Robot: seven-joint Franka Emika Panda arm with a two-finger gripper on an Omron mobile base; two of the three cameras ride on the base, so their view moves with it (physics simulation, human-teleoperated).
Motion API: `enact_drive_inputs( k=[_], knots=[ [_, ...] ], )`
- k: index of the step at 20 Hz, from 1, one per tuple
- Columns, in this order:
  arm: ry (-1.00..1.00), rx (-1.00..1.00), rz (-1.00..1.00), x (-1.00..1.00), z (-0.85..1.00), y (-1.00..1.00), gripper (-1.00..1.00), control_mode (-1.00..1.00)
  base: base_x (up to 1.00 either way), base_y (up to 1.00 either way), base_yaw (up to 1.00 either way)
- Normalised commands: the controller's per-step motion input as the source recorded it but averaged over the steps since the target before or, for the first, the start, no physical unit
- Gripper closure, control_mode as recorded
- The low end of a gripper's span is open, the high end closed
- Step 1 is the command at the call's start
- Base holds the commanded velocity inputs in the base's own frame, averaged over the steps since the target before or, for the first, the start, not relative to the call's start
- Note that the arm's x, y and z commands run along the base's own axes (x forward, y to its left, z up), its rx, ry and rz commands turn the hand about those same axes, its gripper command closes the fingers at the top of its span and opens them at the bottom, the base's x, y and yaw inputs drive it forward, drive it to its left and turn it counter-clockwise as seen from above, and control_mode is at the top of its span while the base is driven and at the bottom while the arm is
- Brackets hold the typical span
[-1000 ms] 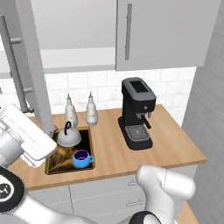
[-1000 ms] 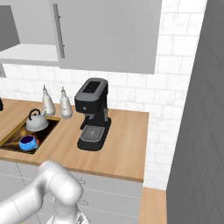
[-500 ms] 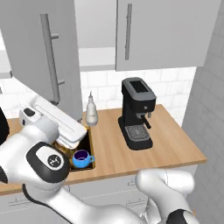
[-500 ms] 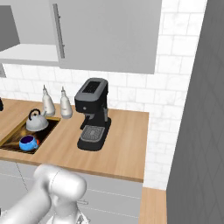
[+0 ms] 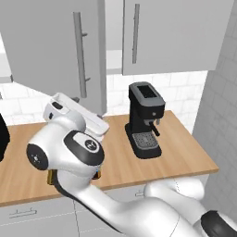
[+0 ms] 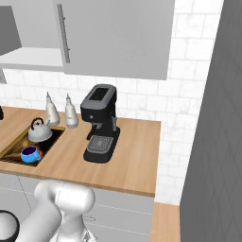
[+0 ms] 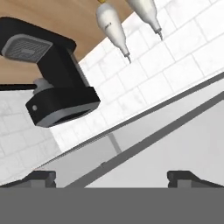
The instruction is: Pick the kettle from the counter and place it on the tray. Then pick the mug from the cabinet and place it on the tray. Then close the cabinet doors.
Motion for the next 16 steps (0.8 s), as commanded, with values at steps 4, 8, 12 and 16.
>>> enact_drive_inputs(
  k=[4,8,12,16],
  knots=[
    [0.10,0.02,-0.15,0.75,0.07,-0.22,-1.00,-1.00,0.00,0.00,0.00],
    [0.12,0.00,-0.22,0.83,0.04,-0.07,-1.00,-1.00,0.00,0.00,0.00],
    [0.15,0.00,-0.23,0.86,0.05,0.00,-1.00,-1.00,0.00,0.00,0.00],
    [0.15,0.00,-0.20,0.86,0.02,-0.06,-1.00,-1.00,0.00,0.00,0.00]
  ],
)
